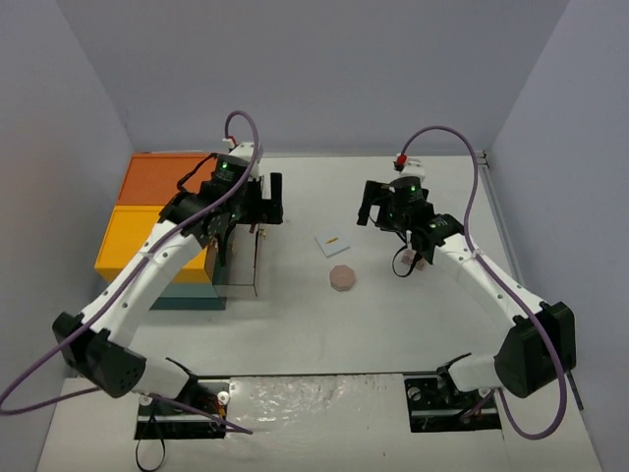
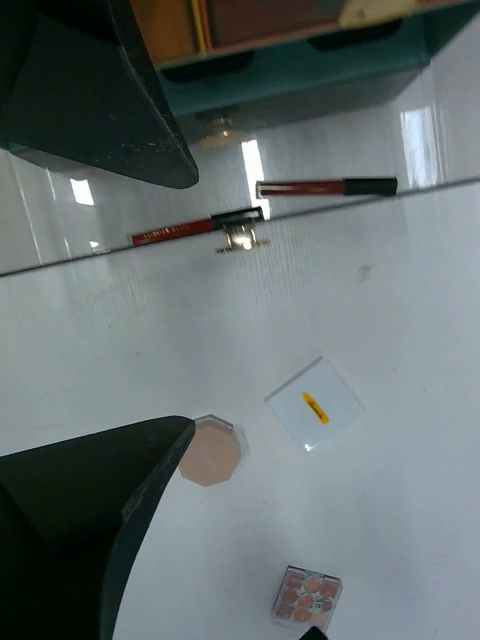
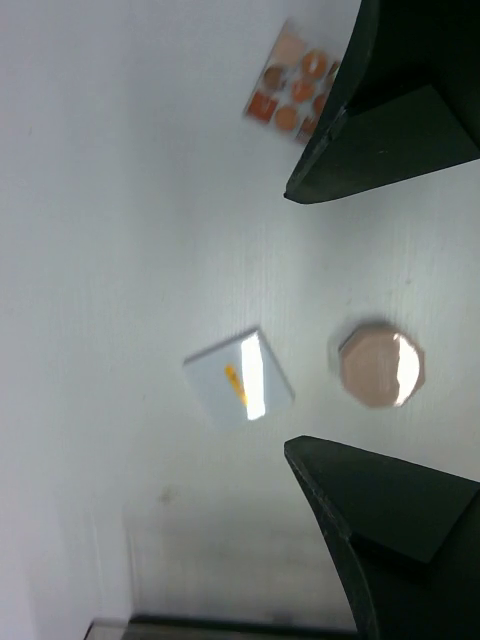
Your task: Organize the makeup
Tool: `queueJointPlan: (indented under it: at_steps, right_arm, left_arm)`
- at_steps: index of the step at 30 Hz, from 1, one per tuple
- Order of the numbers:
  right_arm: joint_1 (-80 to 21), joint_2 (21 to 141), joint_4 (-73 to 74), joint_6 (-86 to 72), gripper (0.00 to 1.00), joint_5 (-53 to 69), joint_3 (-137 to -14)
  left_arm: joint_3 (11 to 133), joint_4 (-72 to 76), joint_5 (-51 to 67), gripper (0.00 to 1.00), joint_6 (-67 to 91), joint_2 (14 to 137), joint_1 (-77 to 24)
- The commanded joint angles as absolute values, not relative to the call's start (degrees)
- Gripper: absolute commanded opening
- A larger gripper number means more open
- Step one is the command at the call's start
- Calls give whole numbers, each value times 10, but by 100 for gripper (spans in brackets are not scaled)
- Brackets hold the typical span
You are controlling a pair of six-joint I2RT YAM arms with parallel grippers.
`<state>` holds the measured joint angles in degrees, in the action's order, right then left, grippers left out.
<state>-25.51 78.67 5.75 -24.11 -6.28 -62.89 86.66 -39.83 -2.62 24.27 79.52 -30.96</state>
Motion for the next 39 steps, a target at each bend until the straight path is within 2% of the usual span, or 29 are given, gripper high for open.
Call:
queueJointPlan:
  at_steps: [1,12,22,30,39]
  right_arm:
    - [-228,707,75,-215,100,-95,-578]
    - [-221,664,94,-210,100,-77,-524]
    - [-220,686,91,-201,100,-63,-521]
    - [-220,697,83,-199,100,-43,-518]
    - [-219,686,83,-196,100,-37,-515]
  left_arm:
    - [929,-327,-8,97,259,866,-346]
    - [974,-389,-115,97,265,1030,-343]
    - [896,-446,-235,97,284,995,-293]
    - [859,-443,-233,97,270,957,-242]
    - [883,-389,-163,97,222,952,-297]
